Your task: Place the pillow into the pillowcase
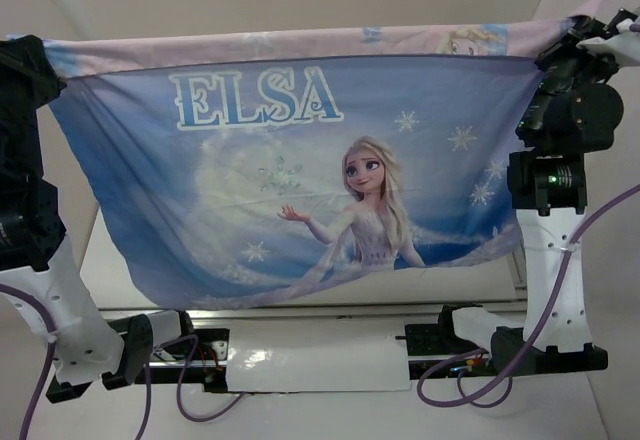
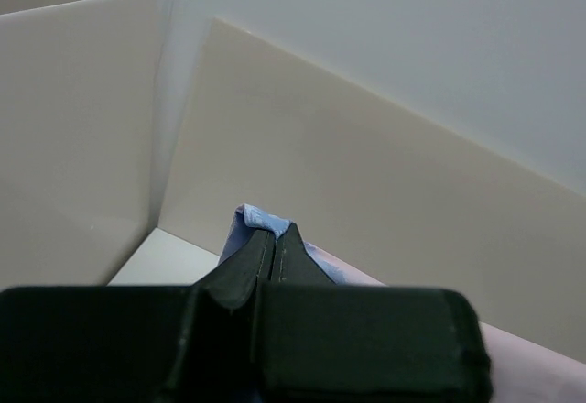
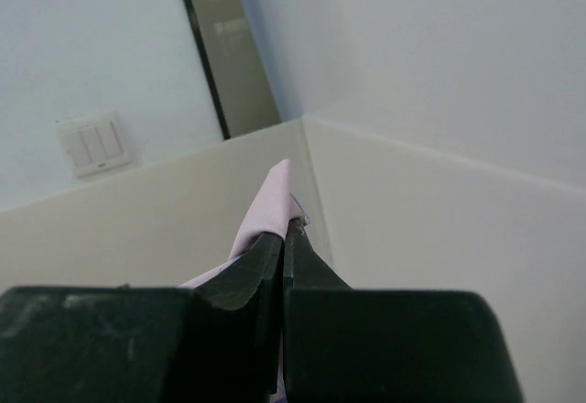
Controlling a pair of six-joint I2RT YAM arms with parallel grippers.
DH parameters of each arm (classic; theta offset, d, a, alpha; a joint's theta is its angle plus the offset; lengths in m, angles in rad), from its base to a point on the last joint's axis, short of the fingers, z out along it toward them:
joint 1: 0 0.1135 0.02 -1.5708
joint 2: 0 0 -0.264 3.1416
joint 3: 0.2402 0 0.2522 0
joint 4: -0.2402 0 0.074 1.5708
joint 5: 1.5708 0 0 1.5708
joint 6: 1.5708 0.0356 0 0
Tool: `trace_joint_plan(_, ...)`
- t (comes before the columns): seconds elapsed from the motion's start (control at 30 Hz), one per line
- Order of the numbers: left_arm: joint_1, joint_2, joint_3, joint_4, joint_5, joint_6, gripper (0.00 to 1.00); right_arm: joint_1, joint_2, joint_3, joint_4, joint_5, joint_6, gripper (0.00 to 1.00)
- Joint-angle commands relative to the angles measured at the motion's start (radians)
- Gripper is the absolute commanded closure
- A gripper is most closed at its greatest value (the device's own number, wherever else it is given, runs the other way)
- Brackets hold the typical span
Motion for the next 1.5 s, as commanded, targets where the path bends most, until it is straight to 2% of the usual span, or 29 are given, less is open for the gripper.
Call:
trace_joint_plan(0.0,0.037,-0.024,0.043,0.133,-0.262,0.118,1.00,-0.036,-0.030,0.131,0.058,0.243,-0.188,1.00)
trace_joint_plan(0.1,0.014,-0.060,0.066,0.120,-0.288,0.138,1.00,-0.036,-0.059,0.219,-0.049,0.220,-0.232,1.00)
trace_joint_plan(0.2,0.003,-0.096,0.087,0.120,-0.288,0.149,1.00,-0.036,-0.179,0.219,-0.008,0.180,-0.258,1.00)
trace_joint_plan(0.27,0.003,-0.137,0.087,0.120,-0.288,0.149,1.00,-0.009,-0.205,0.275,-0.077,0.116,-0.247,1.00)
trace_joint_plan(0.4,-0.027,-0.200,0.087,0.120,-0.288,0.149,1.00,0.059,-0.214,0.366,-0.192,0.083,-0.256,1.00)
trace_joint_plan(0.63,-0.093,-0.238,-0.026,0.179,-0.300,0.175,1.00,0.168,-0.193,0.348,-0.212,0.092,-0.276,1.00)
trace_joint_plan(0.77,-0.115,-0.238,-0.171,0.228,-0.300,0.162,1.00,0.189,-0.145,0.250,-0.174,0.123,-0.276,1.00)
trace_joint_plan(0.83,-0.115,-0.238,-0.248,0.257,-0.285,0.162,1.00,0.189,-0.115,0.147,-0.145,0.132,-0.262,1.00)
trace_joint_plan(0.97,-0.115,-0.206,-0.474,0.315,-0.265,0.097,1.00,0.189,-0.043,-0.069,-0.032,0.177,-0.204,1.00)
trace_joint_plan(1.0,-0.115,-0.195,-0.576,0.337,-0.239,0.069,1.00,0.189,-0.023,-0.115,-0.014,0.190,-0.172,1.00)
trace_joint_plan(1.07,-0.115,-0.143,-0.681,0.379,-0.201,0.041,1.00,0.171,0.069,-0.225,-0.005,0.191,-0.112,1.00)
trace_joint_plan(1.13,-0.115,-0.091,-0.825,0.442,-0.156,-0.015,1.00,0.122,0.146,-0.320,-0.005,0.104,0.010,1.00)
trace_joint_plan(1.17,-0.115,-0.030,-0.874,0.478,-0.138,-0.029,1.00,0.101,0.237,-0.347,0.013,0.061,0.050,1.00)
trace_joint_plan(1.2,-0.115,0.007,-0.960,0.516,-0.100,-0.043,1.00,0.084,0.290,-0.361,0.013,-0.028,0.116,1.00)
trace_joint_plan(1.23,-0.115,0.053,-0.988,0.592,-0.078,-0.043,1.00,0.052,0.348,-0.349,0.024,-0.067,0.136,0.97)
trace_joint_plan(1.27,-0.115,0.172,-0.988,0.604,-0.078,-0.043,0.94,0.041,0.478,-0.323,0.024,-0.084,0.155,0.84)
trace_joint_plan(1.3,-0.115,0.244,-0.976,0.595,-0.078,-0.043,0.79,0.031,0.547,-0.281,0.004,-0.093,0.166,0.75)
trace_joint_plan(1.33,-0.106,0.324,-0.871,0.497,-0.087,-0.043,0.51,0.019,0.616,-0.135,-0.038,-0.084,0.187,0.41)
trace_joint_plan(1.37,-0.106,0.404,-0.794,0.423,-0.099,-0.043,0.43,0.019,0.755,-0.038,-0.223,-0.084,0.201,0.31)
trace_joint_plan(1.4,-0.106,0.544,-0.631,0.348,-0.125,-0.043,0.41,0.019,0.810,0.056,-0.302,-0.084,0.201,0.24)
trace_joint_plan(1.43,-0.106,0.593,-0.567,0.284,-0.138,-0.043,0.40,0.019,0.848,0.173,-0.353,-0.084,0.201,0.17)
trace_joint_plan(1.47,-0.106,0.622,-0.528,0.227,-0.138,-0.043,0.38,0.019,0.869,0.187,-0.375,-0.093,0.201,0.11)
